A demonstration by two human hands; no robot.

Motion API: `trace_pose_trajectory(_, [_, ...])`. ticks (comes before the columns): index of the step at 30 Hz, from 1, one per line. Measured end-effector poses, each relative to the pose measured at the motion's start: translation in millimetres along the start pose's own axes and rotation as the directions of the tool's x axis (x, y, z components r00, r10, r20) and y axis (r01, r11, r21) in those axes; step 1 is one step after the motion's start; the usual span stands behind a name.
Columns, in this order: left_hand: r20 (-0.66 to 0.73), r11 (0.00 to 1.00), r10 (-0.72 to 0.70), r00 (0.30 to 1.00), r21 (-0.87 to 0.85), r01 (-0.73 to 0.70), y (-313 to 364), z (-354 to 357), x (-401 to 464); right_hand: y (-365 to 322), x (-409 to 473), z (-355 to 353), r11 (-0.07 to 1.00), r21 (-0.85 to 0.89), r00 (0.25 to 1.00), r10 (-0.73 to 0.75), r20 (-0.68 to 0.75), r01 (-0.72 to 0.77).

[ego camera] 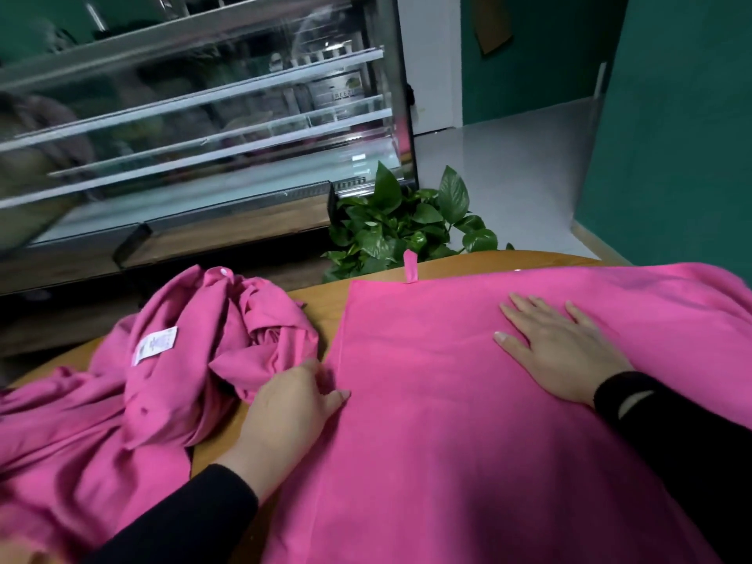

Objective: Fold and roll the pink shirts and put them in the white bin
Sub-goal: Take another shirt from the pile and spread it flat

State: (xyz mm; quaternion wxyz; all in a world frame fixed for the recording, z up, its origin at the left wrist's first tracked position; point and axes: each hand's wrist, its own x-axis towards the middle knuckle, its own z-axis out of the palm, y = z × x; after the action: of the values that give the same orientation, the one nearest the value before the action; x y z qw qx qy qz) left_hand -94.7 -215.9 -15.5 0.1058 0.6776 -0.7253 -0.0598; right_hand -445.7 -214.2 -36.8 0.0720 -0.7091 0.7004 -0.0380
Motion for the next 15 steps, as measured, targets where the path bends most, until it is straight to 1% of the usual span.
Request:
trace_pose_trajectory(1, [0.056,0.999,-0.035,0.998,-0.003,0.035,-4.8,-3.3,-4.8,-0.7,-0.3,-1.2,1.000,0.009,1.000,0.008,0.004,-0.008])
trace_pose_trajectory(3, [0.143,0.991,-0.095,0.985,-0.081,0.107,-12.9,-8.9,-13.3,-4.6,-2.8,-4.4,1.000,0.027,1.000,0.005,-0.019,-0.005])
trace_pose_trajectory(6, [0.233,0.968,-0.122,0.965,-0.188,0.167,-13.9,-15.5,-22.0,-27.7,-18.1,-10.7,0.997,0.073,0.991,-0.025,-0.133,0.035])
trace_pose_trajectory(8, [0.313,0.948,-0.107,0.944,-0.255,0.192,-10.1,-21.6,-29.5,-58.4,-41.1,-10.7,0.981,0.123,0.972,-0.124,-0.199,0.150])
trace_pose_trajectory(10, [0.419,0.936,-0.099,0.903,-0.268,0.227,-3.9,-25.7,-37.4,-93.4,-69.9,-6.8,0.943,0.173,0.940,-0.238,-0.245,0.284])
trace_pose_trajectory(11, [0.455,0.931,-0.093,0.886,-0.275,0.239,-0.6,-27.3,-38.6,-109.8,-81.0,-5.1,0.919,0.206,0.928,-0.286,-0.239,0.336])
trace_pose_trajectory(12, [0.483,0.923,-0.096,0.870,-0.285,0.260,-1.0,-28.9,-46.0,-128.4,-96.8,-2.9,0.896,0.247,0.924,-0.327,-0.199,0.370])
trace_pose_trajectory(14, [0.510,0.914,-0.103,0.854,-0.291,0.284,0.4,-27.5,-44.7,-155.3,-110.5,1.5,0.860,0.343,0.925,-0.363,-0.111,0.379])
trace_pose_trajectory(15, [0.533,0.913,-0.111,0.839,-0.279,0.299,-2.4,-28.6,-49.9,-169.4,-119.4,3.9,0.852,0.360,0.922,-0.380,-0.074,0.380])
